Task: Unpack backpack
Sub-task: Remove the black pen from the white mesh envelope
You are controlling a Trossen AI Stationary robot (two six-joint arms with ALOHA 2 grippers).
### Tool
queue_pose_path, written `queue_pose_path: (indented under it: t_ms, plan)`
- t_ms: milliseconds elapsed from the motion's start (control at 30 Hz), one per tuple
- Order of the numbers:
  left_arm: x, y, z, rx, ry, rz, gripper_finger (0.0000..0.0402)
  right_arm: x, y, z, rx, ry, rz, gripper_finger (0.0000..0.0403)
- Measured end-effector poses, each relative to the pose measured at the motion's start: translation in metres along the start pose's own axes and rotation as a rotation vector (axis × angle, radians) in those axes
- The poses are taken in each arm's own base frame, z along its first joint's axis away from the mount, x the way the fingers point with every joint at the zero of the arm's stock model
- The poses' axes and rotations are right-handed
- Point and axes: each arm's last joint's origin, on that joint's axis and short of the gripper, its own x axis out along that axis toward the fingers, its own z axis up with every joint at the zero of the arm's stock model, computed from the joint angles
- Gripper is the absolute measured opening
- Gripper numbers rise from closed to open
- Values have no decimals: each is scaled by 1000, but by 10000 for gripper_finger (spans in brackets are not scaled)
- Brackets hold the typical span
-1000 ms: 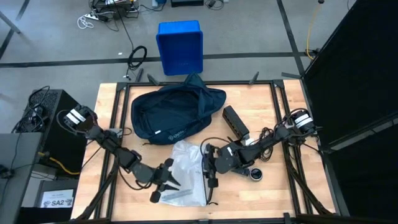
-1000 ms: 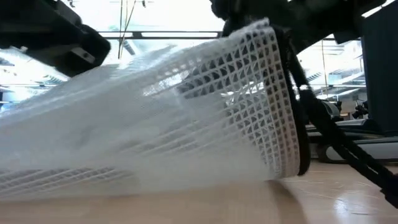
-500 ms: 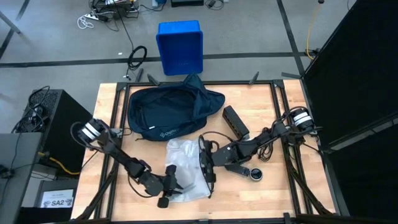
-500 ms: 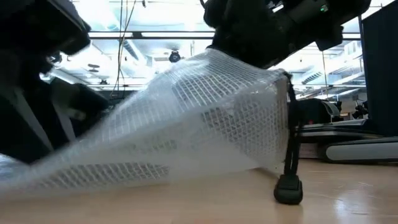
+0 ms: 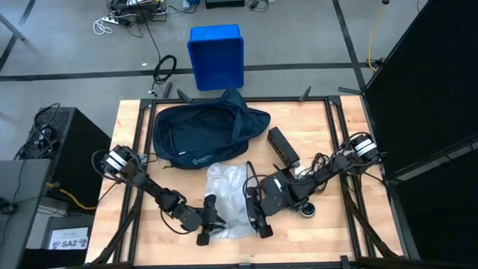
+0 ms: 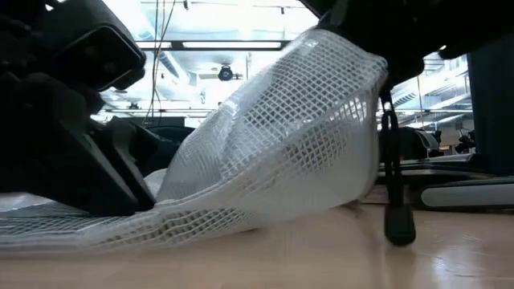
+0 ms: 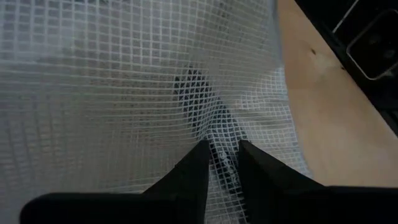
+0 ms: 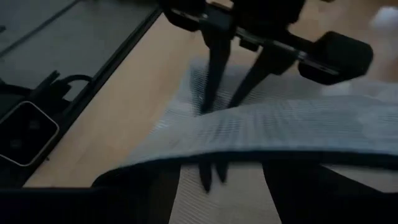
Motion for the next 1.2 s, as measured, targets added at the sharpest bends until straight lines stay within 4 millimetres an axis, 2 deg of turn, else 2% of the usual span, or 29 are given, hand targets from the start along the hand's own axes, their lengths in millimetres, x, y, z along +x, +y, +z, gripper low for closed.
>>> queue_pose_path:
  t_ms: [300, 533, 833, 1000, 1200]
  plan:
    - [5, 16, 7, -12, -26, 62, 62, 5, 1, -6, 43, 18, -11, 199]
    - [6, 20, 9, -18, -31, 80, 62, 25, 0, -35, 92, 89, -41, 204]
    - [7, 23, 11, -20, -47, 80, 62, 28, -5, -29, 125, 12, -48, 219]
    - [8, 23, 12, -20, -51, 82, 62, 37, -7, -41, 121, 67, -75, 221]
    - [8, 23, 14, -28, -63, 89, 62, 50, -6, -41, 106, 121, -104, 203]
